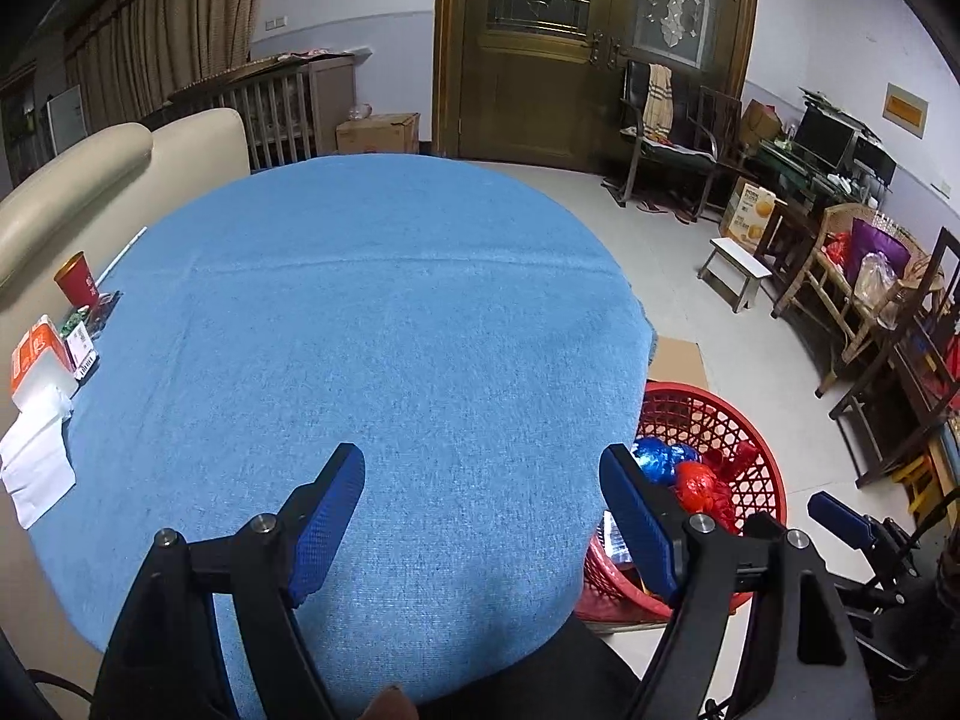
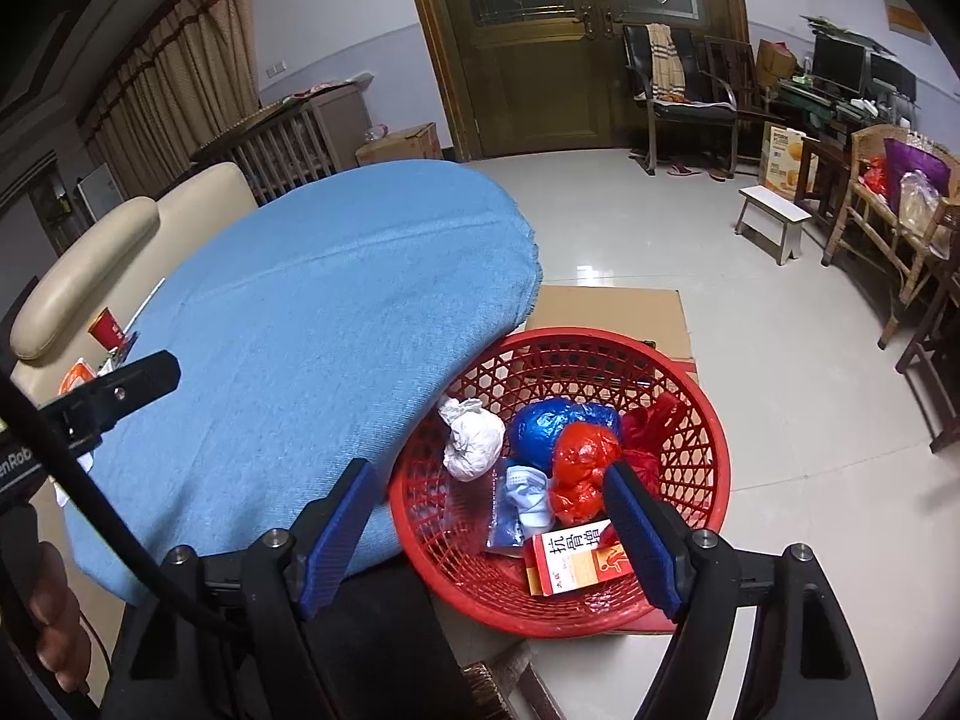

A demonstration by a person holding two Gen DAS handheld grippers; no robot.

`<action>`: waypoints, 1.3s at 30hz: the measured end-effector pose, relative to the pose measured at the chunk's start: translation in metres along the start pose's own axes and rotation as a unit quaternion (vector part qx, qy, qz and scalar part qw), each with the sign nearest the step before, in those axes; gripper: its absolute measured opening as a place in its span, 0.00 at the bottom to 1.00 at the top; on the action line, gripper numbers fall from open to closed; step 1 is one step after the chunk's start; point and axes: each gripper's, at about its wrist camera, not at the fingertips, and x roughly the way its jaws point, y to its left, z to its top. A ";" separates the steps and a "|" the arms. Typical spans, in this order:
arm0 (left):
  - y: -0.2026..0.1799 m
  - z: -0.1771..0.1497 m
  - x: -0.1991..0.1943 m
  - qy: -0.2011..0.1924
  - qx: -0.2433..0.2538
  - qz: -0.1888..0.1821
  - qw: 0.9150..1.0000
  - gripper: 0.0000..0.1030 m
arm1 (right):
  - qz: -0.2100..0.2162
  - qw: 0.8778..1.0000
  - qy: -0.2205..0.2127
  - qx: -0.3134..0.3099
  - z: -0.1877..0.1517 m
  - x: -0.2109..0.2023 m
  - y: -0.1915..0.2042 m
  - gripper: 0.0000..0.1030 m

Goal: Collect trash

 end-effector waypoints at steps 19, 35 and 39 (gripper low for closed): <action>-0.008 -0.005 0.003 0.012 0.015 -0.022 1.000 0.79 | -0.025 1.000 -0.008 0.012 0.004 -0.006 -0.005 0.80; -0.017 -0.007 0.003 0.015 0.031 -0.031 0.999 0.79 | -0.030 0.999 -0.006 0.018 0.005 -0.007 -0.008 0.80; -0.019 -0.007 0.003 0.014 0.033 -0.031 0.999 0.79 | -0.030 0.999 -0.007 0.019 0.005 -0.007 -0.008 0.80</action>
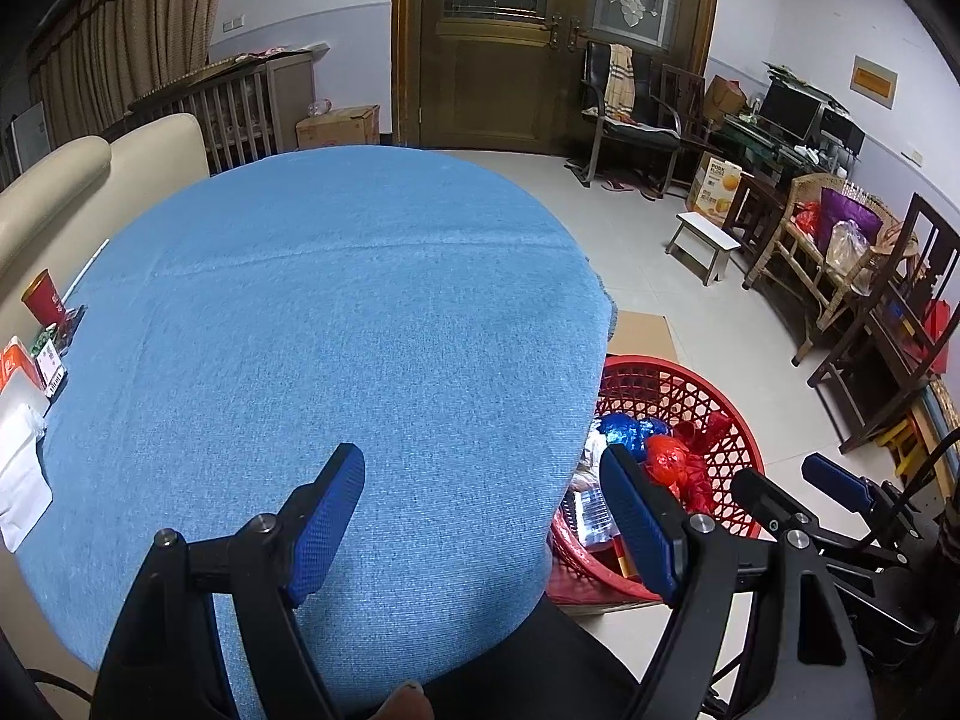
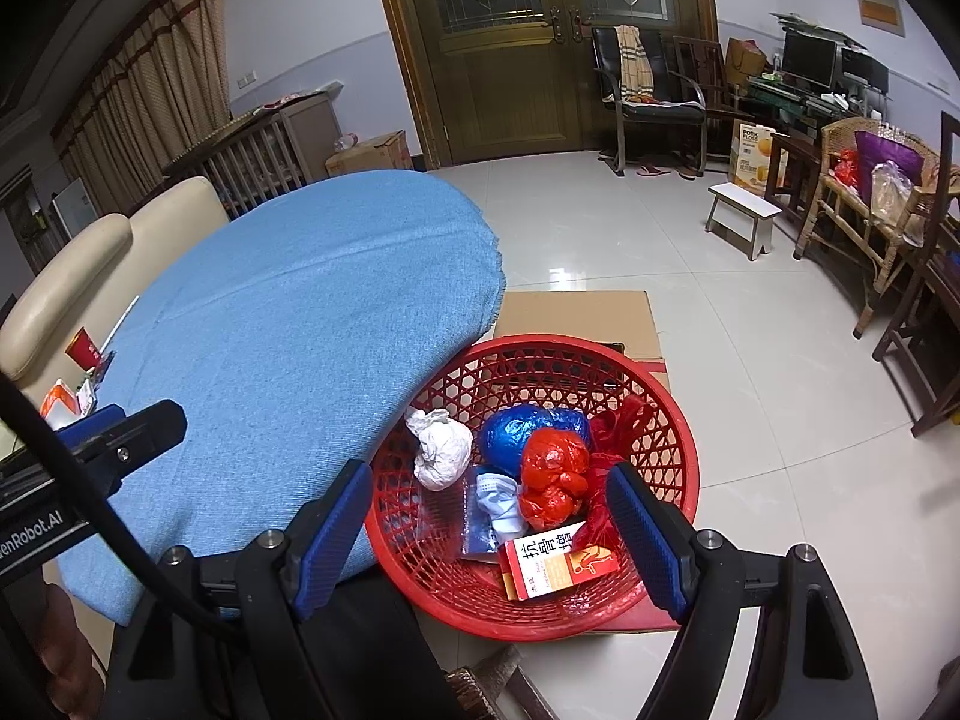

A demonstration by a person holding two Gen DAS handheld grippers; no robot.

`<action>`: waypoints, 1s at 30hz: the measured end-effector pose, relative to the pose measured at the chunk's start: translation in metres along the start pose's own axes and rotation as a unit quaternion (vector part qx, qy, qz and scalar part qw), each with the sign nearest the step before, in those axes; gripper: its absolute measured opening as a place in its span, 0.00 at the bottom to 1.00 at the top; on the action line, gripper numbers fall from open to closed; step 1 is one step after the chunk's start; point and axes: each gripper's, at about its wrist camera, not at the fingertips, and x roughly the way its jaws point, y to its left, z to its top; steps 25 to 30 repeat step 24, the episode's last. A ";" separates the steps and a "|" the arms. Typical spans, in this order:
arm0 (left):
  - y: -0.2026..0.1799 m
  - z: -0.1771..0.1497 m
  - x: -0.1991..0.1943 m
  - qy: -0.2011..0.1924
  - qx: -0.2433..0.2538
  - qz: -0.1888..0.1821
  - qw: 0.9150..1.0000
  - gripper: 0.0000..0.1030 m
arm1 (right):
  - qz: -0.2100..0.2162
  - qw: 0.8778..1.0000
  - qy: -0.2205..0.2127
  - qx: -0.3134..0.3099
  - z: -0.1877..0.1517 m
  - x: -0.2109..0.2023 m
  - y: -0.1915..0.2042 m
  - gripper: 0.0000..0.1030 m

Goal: Collect trash

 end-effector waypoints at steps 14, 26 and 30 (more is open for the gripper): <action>0.000 -0.001 0.003 0.001 -0.002 0.000 1.000 0.79 | -0.004 1.000 0.002 0.004 0.000 0.000 -0.001 0.80; -0.010 -0.004 -0.001 -0.011 0.028 -0.006 1.000 0.79 | -0.005 1.000 0.004 0.005 -0.001 0.001 -0.002 0.80; -0.010 -0.004 -0.001 -0.011 0.028 -0.006 1.000 0.79 | -0.005 1.000 0.004 0.005 -0.001 0.001 -0.002 0.80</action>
